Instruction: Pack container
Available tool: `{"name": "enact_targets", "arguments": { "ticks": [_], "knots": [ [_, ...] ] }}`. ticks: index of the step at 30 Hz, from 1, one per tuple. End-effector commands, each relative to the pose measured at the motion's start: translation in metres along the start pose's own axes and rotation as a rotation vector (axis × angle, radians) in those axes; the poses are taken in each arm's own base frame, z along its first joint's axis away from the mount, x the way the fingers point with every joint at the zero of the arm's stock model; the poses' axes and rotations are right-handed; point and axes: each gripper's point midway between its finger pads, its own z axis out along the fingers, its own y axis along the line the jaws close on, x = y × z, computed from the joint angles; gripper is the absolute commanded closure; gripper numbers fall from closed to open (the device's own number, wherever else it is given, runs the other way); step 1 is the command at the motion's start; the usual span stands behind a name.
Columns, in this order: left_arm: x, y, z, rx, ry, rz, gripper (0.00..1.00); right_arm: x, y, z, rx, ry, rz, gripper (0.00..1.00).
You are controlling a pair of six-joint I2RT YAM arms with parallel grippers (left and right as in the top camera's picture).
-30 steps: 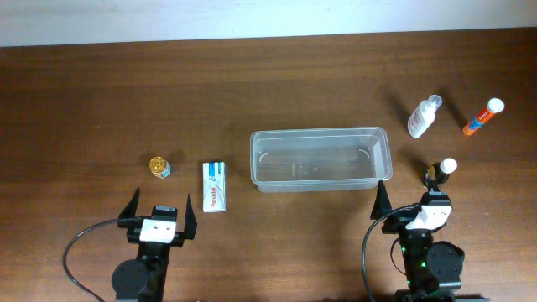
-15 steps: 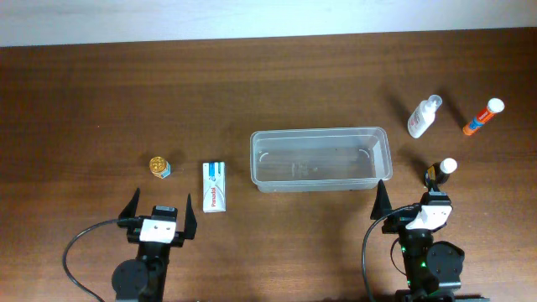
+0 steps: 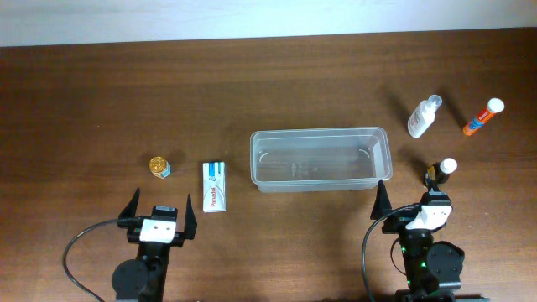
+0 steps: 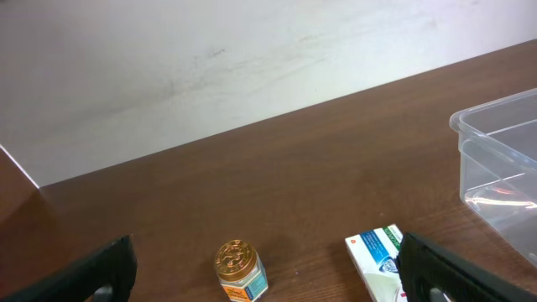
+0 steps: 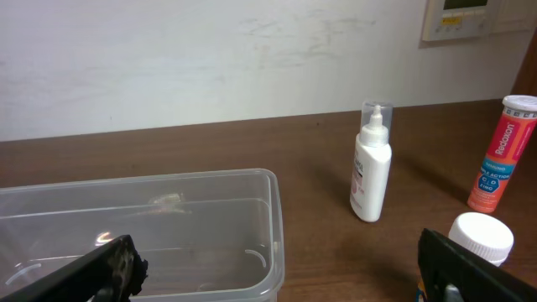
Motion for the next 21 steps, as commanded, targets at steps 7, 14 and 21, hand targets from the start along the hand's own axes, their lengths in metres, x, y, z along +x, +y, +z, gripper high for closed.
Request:
{"name": "enact_targets", "arguments": {
  "ticks": [7,14,21],
  "knots": [
    [0.002,0.002,0.0,-0.01,0.004,-0.017,0.01,0.002,0.0,0.0,-0.006,-0.001,0.001,0.02],
    [0.002,0.002,0.0,-0.01,0.004,-0.017,0.01,0.002,0.005,0.0,-0.03,-0.001,0.012,0.02],
    [0.002,0.002,0.0,-0.01,0.004,-0.017,0.01,-0.022,0.037,-0.005,-0.218,-0.094,0.001,0.02]
  ]
}}
